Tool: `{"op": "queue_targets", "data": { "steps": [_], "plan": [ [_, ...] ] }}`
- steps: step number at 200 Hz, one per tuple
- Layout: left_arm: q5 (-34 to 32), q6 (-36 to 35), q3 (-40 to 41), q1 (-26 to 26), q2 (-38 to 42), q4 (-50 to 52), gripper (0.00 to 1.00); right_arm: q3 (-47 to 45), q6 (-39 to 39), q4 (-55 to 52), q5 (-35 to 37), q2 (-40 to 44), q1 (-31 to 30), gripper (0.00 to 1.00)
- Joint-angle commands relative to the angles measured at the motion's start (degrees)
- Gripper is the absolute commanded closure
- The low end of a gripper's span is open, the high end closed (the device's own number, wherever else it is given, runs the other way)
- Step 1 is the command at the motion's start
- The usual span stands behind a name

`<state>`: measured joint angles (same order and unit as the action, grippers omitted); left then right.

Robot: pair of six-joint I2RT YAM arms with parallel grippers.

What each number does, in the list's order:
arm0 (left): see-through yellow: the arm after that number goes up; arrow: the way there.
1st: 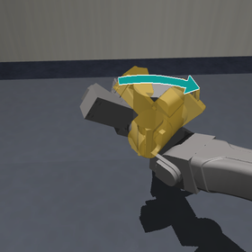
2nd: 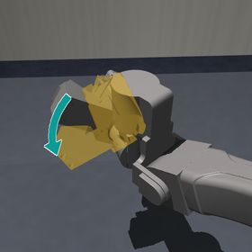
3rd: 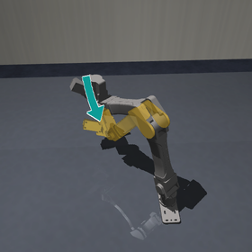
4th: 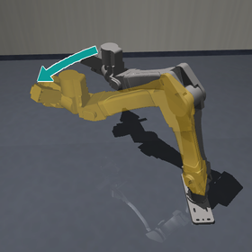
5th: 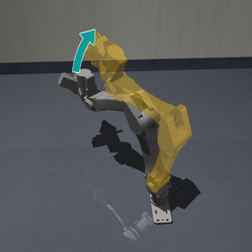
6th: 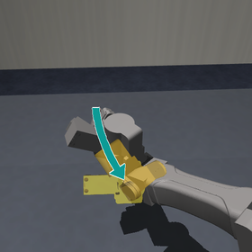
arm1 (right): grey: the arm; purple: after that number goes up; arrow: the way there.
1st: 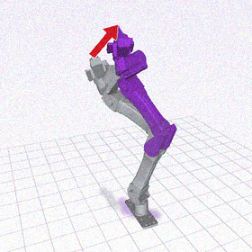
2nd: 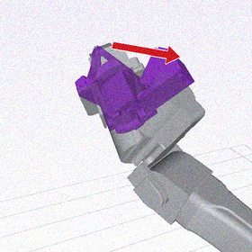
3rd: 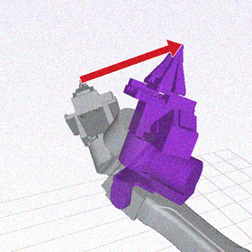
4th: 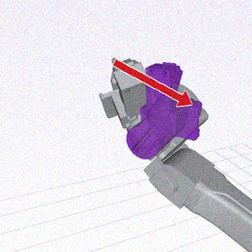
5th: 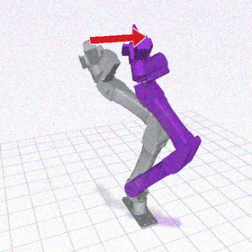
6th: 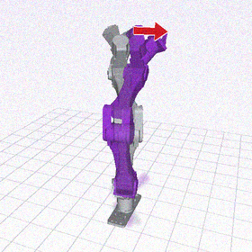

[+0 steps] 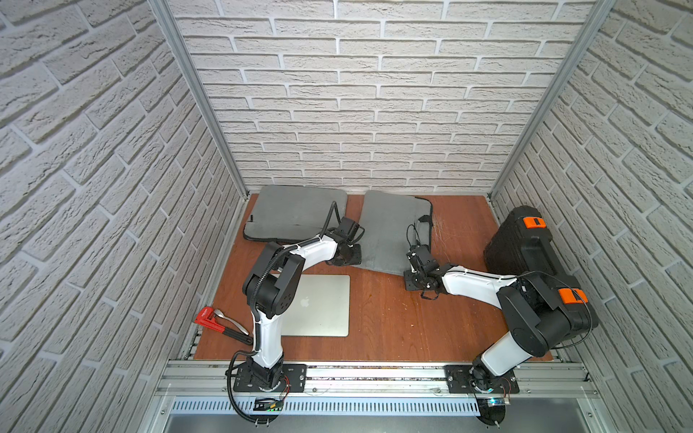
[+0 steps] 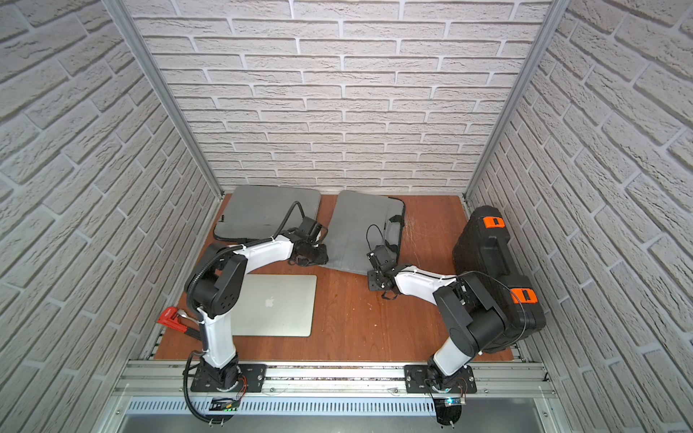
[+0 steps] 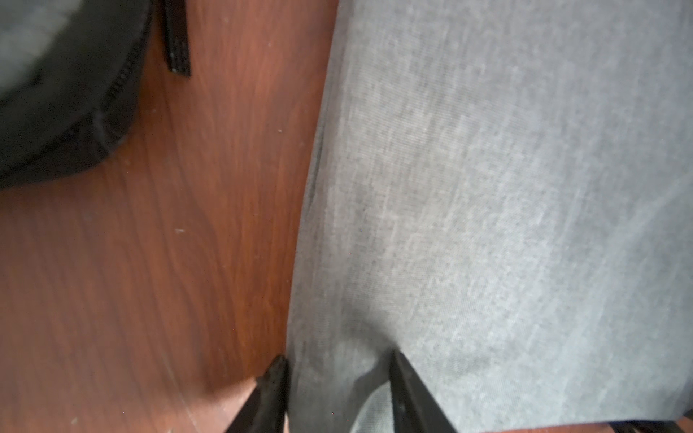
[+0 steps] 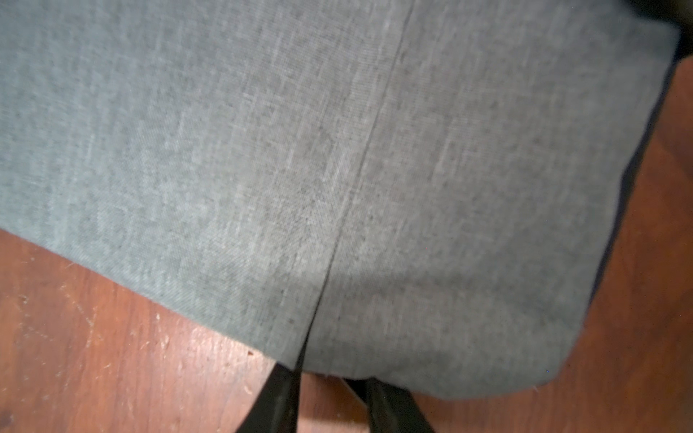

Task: Open the zippered laptop bag and take out the laptop
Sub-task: Unzip the zipper on the zippered laptop bag.

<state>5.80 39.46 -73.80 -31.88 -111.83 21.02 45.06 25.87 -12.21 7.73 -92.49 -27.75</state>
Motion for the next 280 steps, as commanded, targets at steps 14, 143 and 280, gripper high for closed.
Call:
{"op": "queue_targets", "data": {
  "steps": [14,143,280],
  "plan": [
    [0.6,0.4,-0.2,-0.3,-1.5,-0.7,0.65,0.1,0.4,-0.6,0.0,-0.8,-0.7,0.83],
    [-4.2,1.3,1.1,1.7,-0.4,0.3,1.00,-2.6,-0.1,-9.9,3.5,4.5,4.6,0.94],
    [-5.0,-1.7,-4.2,3.8,-2.5,0.3,1.00,-3.0,2.6,-12.0,1.3,6.3,10.3,0.94]
  ]
}}
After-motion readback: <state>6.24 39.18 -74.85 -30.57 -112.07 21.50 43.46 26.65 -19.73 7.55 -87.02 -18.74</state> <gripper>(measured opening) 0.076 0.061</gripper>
